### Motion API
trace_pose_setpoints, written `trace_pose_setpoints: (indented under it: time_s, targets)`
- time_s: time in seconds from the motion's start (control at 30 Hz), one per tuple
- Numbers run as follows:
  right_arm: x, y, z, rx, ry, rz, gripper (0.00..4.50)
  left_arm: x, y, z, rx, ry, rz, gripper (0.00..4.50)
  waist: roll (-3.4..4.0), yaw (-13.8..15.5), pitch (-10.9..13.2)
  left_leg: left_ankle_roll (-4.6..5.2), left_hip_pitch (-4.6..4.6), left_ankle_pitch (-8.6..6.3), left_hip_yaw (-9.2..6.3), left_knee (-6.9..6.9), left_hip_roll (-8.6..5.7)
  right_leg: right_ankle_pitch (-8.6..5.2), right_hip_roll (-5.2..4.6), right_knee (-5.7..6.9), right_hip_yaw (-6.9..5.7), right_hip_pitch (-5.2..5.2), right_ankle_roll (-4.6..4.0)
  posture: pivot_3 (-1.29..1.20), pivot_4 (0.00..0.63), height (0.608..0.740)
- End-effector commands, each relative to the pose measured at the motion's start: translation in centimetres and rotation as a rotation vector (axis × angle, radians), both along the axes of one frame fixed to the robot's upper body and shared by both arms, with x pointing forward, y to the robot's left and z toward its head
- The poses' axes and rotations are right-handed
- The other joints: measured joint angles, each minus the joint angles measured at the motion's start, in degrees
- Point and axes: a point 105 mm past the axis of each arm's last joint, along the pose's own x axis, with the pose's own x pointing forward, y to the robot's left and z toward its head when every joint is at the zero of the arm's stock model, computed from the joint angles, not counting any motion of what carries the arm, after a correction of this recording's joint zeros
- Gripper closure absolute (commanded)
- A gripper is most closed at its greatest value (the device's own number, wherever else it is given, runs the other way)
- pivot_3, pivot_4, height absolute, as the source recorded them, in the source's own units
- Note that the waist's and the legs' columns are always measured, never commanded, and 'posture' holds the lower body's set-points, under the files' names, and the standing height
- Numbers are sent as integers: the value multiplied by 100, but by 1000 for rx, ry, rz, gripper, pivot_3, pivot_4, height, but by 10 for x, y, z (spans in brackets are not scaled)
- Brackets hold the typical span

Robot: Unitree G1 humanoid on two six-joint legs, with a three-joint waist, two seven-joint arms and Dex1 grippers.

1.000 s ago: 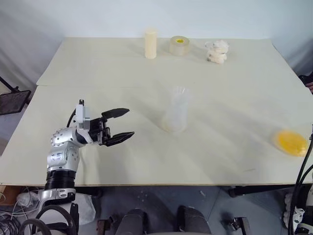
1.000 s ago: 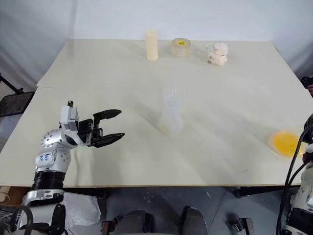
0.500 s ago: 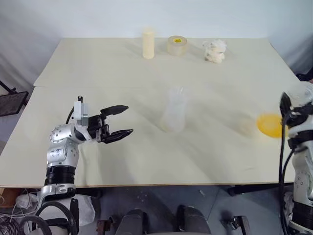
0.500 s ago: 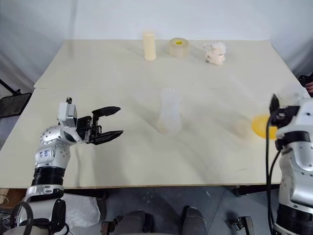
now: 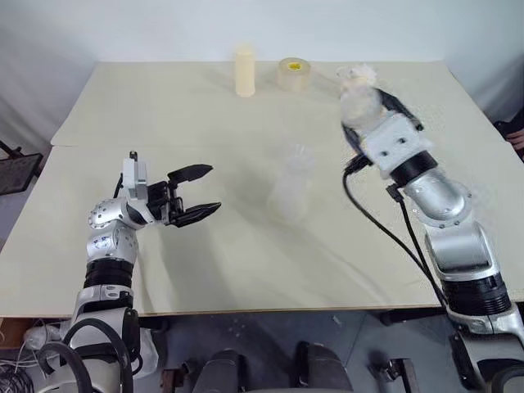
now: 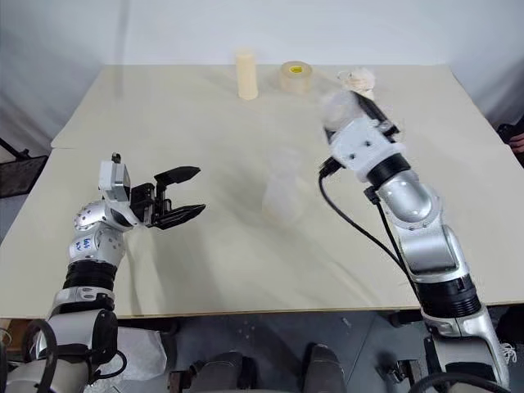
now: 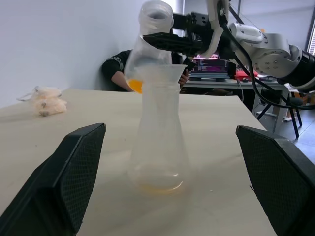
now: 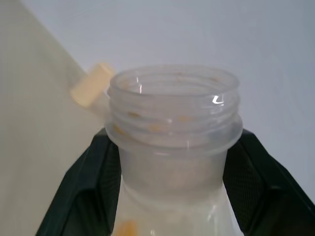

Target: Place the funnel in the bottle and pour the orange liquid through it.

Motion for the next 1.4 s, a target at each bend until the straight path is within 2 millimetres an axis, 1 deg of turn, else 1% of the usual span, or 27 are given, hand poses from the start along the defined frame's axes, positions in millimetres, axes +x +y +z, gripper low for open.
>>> trace_pose_setpoints:
  time_s: [0.03,0.17,0.53,0.83,1.0,1.4]
  targets:
    - [-4,9,10,-125,-101,12,2062,1,-1,13,10,-58,-6,0,-1,7,1,0,-2,0,0,1,1,0,-1,-1,1,0,0,0,150,740]
    - [0,15,8,-269,-168,13,2062,0,-3,15,11,-68,-13,0,-2,-3,1,0,-3,0,-1,2,2,0,-2,-2,0,0,0,0,150,740]
    - [7,20,9,-425,-285,4,2062,-3,-5,14,10,-67,-16,0,-2,-29,1,0,-3,0,-3,1,8,0,-2,-2,1,0,0,0,150,740]
    - [11,21,11,-503,-362,4,2062,-5,-6,15,9,-65,-21,0,-2,-72,1,0,-3,0,-6,0,11,0,-2,-1,1,0,0,0,150,740]
    - [11,23,7,-576,-401,18,2062,-5,-5,16,9,-66,-23,0,-2,-134,1,0,-3,0,-10,-2,13,0,-2,-2,1,0,0,0,150,740]
    - [10,23,8,-640,-468,22,2062,-6,-7,16,6,-65,-31,0,-2,-141,1,0,-3,0,-13,-4,16,0,-4,-1,2,-1,0,0,150,740]
